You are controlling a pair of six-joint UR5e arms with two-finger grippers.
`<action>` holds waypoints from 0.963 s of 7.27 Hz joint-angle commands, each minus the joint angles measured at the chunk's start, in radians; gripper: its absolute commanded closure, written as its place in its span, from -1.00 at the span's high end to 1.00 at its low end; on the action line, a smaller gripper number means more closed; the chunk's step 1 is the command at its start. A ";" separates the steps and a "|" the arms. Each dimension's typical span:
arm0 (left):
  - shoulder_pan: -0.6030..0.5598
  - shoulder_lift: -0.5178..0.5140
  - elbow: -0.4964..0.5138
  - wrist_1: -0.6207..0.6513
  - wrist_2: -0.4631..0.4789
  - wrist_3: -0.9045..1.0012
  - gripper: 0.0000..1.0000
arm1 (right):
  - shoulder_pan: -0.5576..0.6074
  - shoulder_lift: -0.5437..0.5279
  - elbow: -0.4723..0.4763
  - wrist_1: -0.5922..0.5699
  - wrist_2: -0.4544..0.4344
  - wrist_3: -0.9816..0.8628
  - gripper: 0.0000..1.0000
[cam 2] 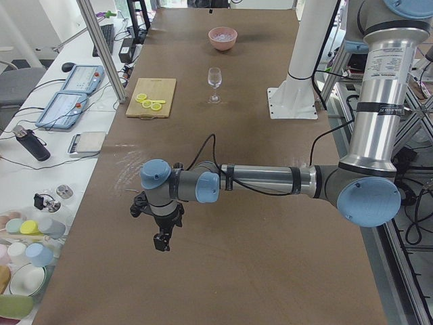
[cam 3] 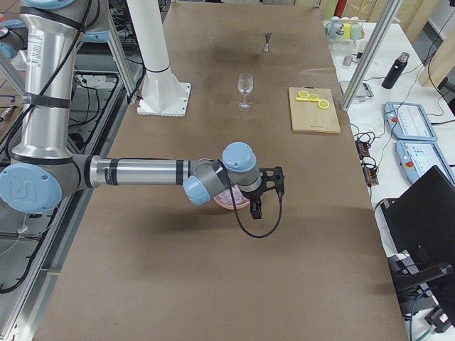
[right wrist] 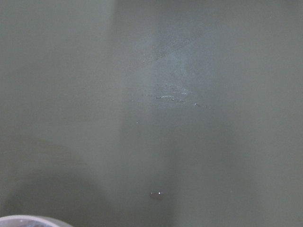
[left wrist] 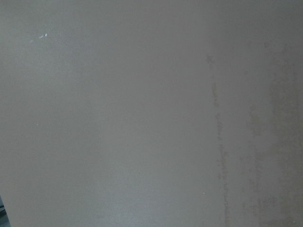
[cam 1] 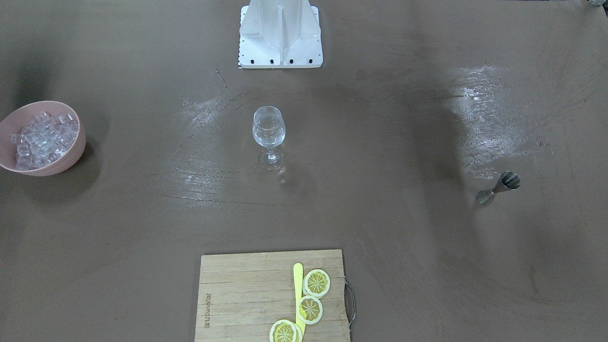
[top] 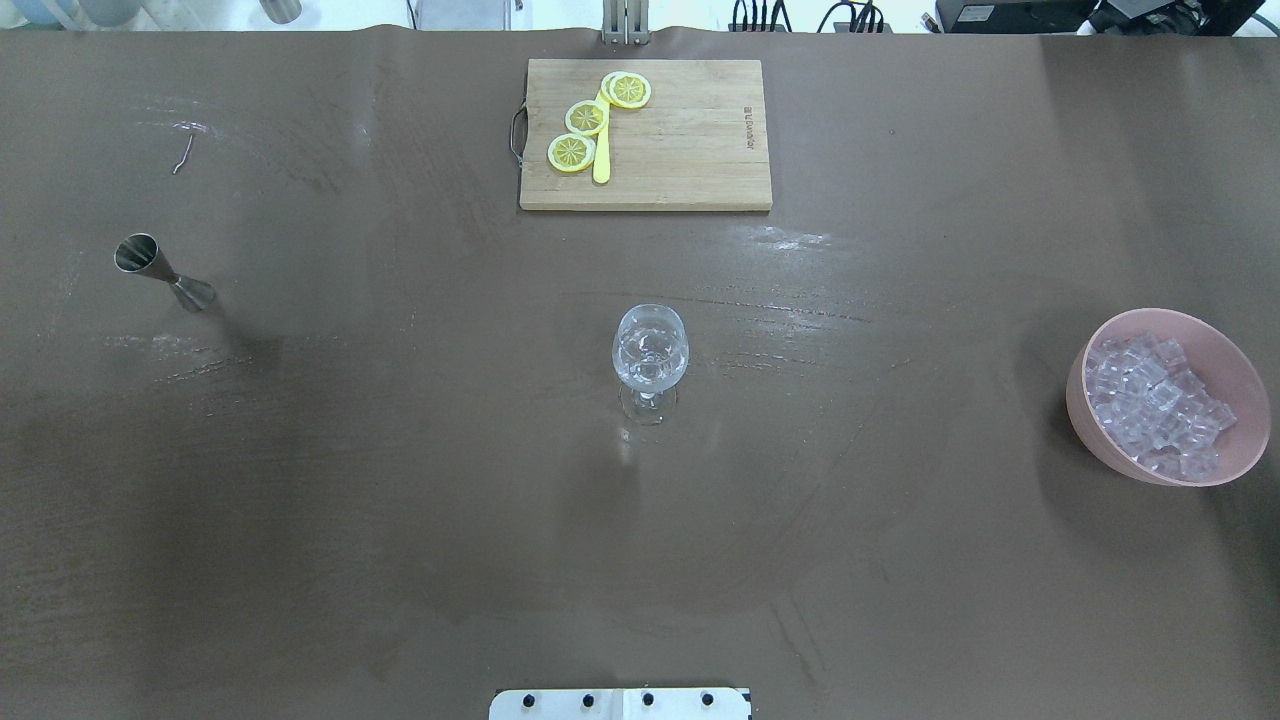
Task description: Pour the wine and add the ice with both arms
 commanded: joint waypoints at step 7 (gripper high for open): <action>0.000 0.000 -0.007 0.000 0.000 -0.001 0.96 | -0.472 -0.033 0.162 -0.006 -0.413 0.528 0.87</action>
